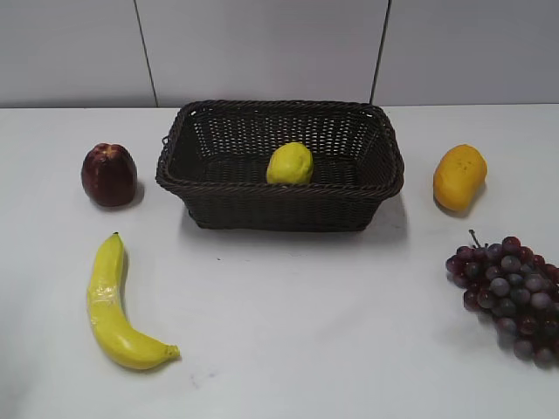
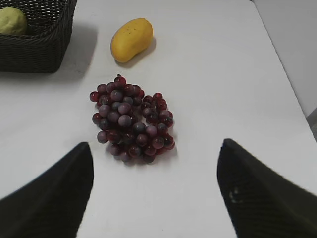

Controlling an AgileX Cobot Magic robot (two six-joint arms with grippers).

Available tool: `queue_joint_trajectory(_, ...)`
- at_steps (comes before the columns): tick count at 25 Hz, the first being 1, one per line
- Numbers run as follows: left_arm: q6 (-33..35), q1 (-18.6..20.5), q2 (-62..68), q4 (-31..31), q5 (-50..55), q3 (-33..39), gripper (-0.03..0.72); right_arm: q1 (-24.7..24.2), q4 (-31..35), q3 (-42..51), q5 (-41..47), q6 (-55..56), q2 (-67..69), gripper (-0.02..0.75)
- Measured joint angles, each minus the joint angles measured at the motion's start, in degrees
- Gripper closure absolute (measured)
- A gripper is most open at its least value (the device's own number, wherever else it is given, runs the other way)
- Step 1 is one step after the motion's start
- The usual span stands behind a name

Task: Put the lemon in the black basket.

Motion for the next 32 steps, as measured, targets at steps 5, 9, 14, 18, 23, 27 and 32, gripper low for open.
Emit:
queue_joint_trajectory(5,0.0,0.0,-7.18,-0.23,0.0,7.35,0.097,0.0,0.0,0.0,0.0,0.0,0.0,0.149)
queue_joint_trajectory(9,0.0,0.0,-13.98,-0.84,0.0,13.87,0.097,0.0,0.0,0.0,0.0,0.0,0.0,0.149)
queue_joint_trajectory(14,0.0,0.0,-22.91,-2.67,0.05,20.73,0.097,0.0,0.0,0.0,0.0,0.0,0.0,0.149)
queue_joint_trajectory(18,-0.25,0.0,-30.54,-3.27,0.09,25.4,0.097,0.0,0.0,0.0,0.0,0.0,0.0,0.149)
queue_joint_trajectory(23,-1.08,0.0,-40.65,-3.44,-0.92,28.9,0.097,0.0,0.0,0.0,0.05,0.0,0.0,0.149)
queue_joint_trajectory(27,-2.12,0.0,-48.42,-3.46,-1.95,29.17,0.097,0.0,0.0,0.0,0.05,0.0,0.0,0.149)
queue_joint_trajectory(32,-2.33,0.0,-56.59,-3.51,-2.13,29.17,0.097,0.0,0.0,0.0,0.05,0.0,0.0,0.149)
